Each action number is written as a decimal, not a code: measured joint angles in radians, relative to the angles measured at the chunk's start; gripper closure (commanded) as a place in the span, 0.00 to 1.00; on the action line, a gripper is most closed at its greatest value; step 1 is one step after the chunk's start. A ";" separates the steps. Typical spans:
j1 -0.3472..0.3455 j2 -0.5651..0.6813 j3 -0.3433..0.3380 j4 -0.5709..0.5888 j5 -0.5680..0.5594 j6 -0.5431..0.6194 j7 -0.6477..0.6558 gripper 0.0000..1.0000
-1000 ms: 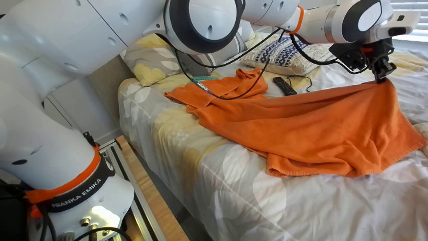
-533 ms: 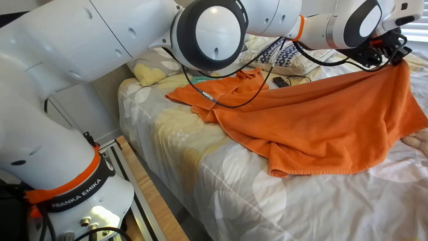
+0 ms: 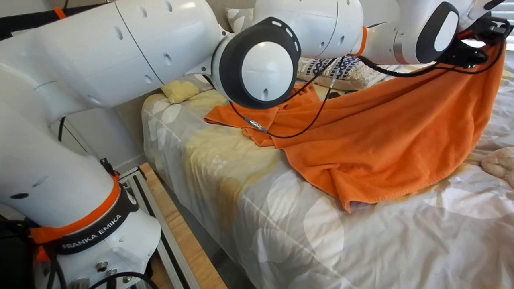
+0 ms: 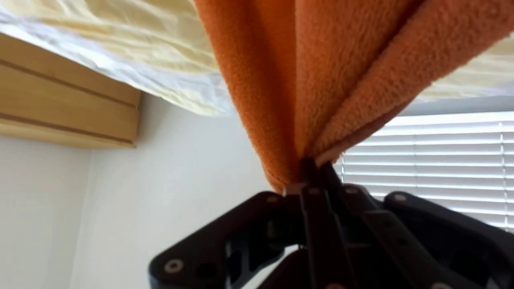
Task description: Spread the towel
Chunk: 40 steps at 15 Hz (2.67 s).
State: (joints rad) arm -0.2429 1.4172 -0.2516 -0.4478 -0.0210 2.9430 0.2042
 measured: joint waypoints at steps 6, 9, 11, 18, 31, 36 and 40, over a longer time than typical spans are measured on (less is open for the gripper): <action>-0.022 0.021 0.087 -0.006 0.000 0.364 -0.142 0.64; -0.032 0.041 0.126 -0.006 0.003 0.551 -0.150 0.43; -0.035 0.054 0.128 -0.006 0.051 0.648 -0.154 0.28; -0.024 0.056 0.126 -0.049 0.421 0.693 -0.357 0.00; 0.081 -0.045 -0.174 -0.253 0.819 0.163 -0.306 0.00; 0.125 -0.047 -0.402 -0.199 0.688 -0.266 -0.016 0.00; 0.123 -0.057 -0.410 -0.125 0.489 -0.523 0.139 0.00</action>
State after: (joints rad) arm -0.1198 1.3598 -0.6612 -0.5727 0.4677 2.4197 0.3437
